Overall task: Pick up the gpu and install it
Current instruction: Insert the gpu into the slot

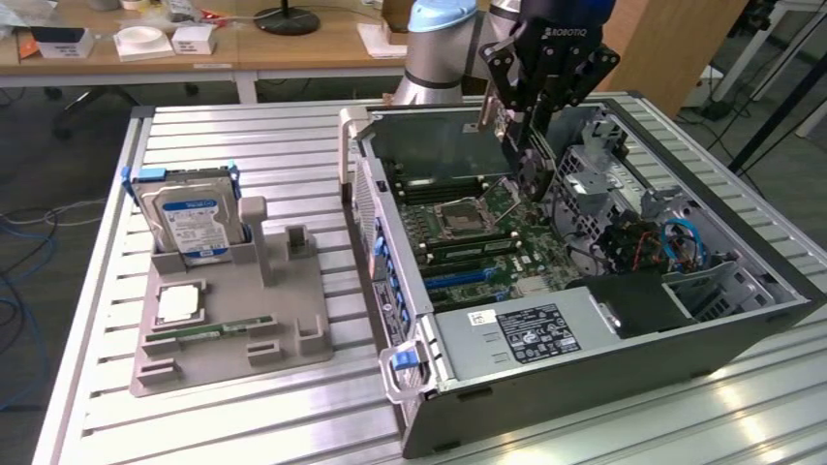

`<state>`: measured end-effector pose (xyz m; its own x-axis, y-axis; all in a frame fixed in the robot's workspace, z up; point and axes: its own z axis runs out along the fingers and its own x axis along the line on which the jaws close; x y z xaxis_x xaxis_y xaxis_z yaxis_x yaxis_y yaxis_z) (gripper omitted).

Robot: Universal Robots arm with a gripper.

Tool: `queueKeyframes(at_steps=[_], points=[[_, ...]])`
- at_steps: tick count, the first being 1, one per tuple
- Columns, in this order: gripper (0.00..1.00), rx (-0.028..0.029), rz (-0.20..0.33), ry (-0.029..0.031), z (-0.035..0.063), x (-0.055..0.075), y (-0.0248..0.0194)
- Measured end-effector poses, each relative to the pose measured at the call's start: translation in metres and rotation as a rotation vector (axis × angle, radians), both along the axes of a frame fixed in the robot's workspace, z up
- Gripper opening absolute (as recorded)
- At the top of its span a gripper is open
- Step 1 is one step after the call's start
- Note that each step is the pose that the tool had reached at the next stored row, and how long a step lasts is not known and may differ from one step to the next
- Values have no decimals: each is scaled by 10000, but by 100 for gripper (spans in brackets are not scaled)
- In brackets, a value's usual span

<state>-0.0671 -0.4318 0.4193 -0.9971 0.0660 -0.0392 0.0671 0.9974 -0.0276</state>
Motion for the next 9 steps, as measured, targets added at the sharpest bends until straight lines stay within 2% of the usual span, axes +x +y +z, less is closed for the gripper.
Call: queueKeyframes(at_steps=[9], points=[[26,-1,127,0,0,0,0]])
